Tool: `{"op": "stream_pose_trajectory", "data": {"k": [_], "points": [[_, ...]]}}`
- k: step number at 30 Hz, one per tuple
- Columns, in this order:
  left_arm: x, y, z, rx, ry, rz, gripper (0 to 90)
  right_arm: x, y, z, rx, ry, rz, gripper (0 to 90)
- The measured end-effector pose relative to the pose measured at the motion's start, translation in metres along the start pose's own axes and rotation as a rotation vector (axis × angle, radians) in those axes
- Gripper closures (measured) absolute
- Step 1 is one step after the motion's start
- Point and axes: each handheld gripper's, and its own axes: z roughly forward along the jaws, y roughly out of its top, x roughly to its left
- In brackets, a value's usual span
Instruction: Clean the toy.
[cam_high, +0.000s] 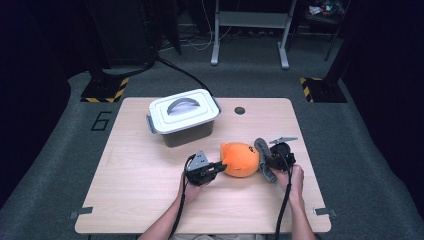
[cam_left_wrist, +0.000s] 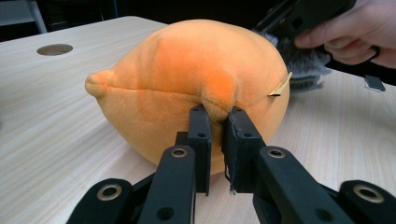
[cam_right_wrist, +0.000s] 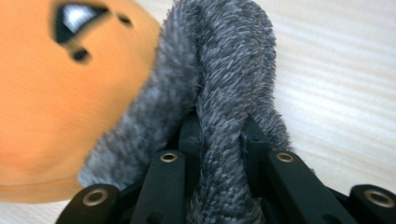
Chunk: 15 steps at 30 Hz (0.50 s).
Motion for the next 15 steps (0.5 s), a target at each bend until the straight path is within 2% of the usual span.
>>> {"op": "stream_pose_trajectory", "data": {"k": [1, 7, 11, 13, 15], "points": [[0.0, 0.0, 0.0, -0.001, 0.0, -0.001, 81.5, 0.0, -0.003, 0.006, 0.014, 0.0, 0.004, 75.4], [0.0, 0.0, 0.0, -0.001, 0.002, -0.003, 81.4, -0.001, -0.007, 0.014, 0.03, 0.006, 0.001, 75.5], [0.001, 0.0, -0.001, 0.005, 0.0, -0.003, 81.4, -0.003, -0.006, 0.006, 0.018, -0.01, 0.006, 75.5], [0.001, 0.0, -0.001, 0.003, 0.001, -0.004, 81.4, -0.008, -0.005, -0.005, -0.018, -0.024, -0.001, 75.5], [0.001, -0.001, -0.001, 0.0, 0.005, -0.008, 81.4, -0.008, -0.004, -0.01, -0.027, -0.026, 0.009, 75.5]]}}
